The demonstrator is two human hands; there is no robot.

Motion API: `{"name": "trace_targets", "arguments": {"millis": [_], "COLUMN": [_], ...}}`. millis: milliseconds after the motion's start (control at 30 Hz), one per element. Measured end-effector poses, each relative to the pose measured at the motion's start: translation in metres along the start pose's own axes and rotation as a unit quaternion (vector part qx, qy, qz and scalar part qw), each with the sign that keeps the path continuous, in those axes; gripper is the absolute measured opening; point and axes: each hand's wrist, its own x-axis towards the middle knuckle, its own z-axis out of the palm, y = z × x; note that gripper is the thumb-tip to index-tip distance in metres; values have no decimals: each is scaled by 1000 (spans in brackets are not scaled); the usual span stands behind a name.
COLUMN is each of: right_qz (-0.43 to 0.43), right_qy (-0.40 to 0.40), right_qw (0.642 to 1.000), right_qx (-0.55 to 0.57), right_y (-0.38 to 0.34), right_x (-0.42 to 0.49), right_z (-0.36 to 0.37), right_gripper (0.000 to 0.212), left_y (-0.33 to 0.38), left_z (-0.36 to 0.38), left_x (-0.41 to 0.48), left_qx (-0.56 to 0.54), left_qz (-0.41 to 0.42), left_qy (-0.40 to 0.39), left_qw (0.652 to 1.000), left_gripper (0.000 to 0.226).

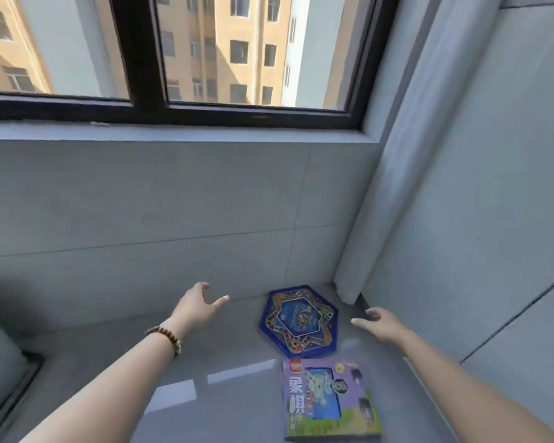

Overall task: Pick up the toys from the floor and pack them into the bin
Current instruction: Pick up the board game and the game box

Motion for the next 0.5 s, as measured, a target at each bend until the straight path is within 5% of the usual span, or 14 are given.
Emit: {"name": "trace_targets", "arguments": {"millis": [200, 500], "right_qz": [53, 96], "right_qy": [-39, -50], "right_qw": [995, 980], "right_qx": [80, 166], "right_y": [71, 106], "right_x": [82, 207], "right_z": [39, 107], "right_gripper": [83, 102], "left_y": [0, -14], "left_z": [100, 228], "left_x": [71, 175], "left_qx": [30, -108], "left_qz": [-18, -112], "left_qy": [-59, -96], "left_qw": [998, 983], "left_gripper": [87, 106]}}
